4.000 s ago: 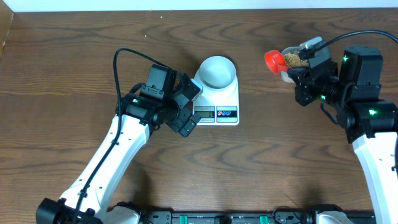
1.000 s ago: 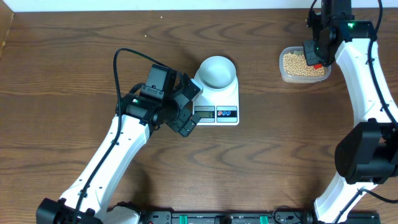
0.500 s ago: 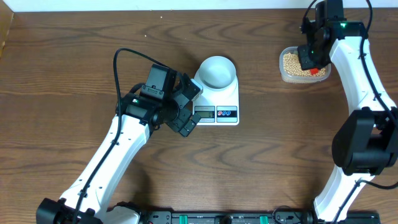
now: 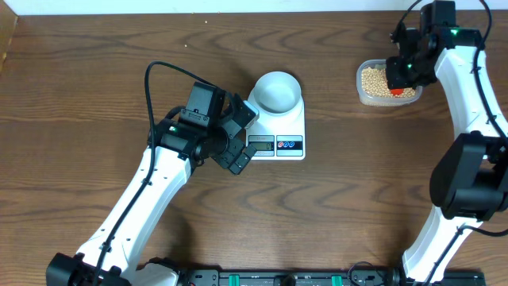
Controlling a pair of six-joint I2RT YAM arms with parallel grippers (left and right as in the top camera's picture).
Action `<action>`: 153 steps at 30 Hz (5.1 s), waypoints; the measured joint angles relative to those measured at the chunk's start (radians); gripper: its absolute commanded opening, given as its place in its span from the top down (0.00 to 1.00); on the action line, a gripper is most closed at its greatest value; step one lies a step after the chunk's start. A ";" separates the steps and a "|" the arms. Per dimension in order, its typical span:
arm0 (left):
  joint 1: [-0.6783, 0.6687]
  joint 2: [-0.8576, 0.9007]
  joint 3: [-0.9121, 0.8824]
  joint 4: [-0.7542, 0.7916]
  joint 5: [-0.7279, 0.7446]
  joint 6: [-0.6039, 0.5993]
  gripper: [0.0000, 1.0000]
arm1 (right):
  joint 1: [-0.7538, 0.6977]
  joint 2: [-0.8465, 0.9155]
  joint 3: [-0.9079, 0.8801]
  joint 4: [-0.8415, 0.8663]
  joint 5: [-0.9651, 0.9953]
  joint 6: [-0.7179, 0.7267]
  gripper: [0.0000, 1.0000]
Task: Scoop item into bowl and weigh 50g on scale
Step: 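Lower the red scoop into the soybeans with the right gripper, then drag the scoop through the soybeans to fill it, right gripper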
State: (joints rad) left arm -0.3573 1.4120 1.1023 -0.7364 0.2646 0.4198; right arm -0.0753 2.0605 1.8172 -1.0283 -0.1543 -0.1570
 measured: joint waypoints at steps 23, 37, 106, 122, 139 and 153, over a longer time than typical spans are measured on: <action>0.000 0.000 0.000 0.000 0.000 0.000 0.02 | -0.058 0.010 0.000 -0.004 -0.135 -0.014 0.99; 0.000 0.000 0.000 0.000 0.000 0.000 0.02 | -0.068 0.010 -0.019 0.005 -0.172 -0.039 0.99; 0.000 0.000 0.000 0.000 0.000 0.000 0.02 | -0.319 0.086 -0.037 -0.068 -0.579 -0.143 0.99; 0.000 0.000 0.000 0.000 0.000 0.000 0.02 | -0.340 0.100 -0.039 -0.063 -0.613 -0.143 0.99; 0.000 0.000 0.000 0.000 0.000 0.000 0.02 | -0.368 0.177 -0.039 -0.059 -0.724 -0.143 0.99; 0.000 0.000 0.000 0.000 0.000 0.000 0.02 | -0.393 0.191 -0.040 -0.063 -0.796 -0.143 0.99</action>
State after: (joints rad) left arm -0.3573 1.4120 1.1023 -0.7364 0.2646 0.4198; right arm -0.4683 2.2517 1.7767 -1.0912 -0.9504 -0.3000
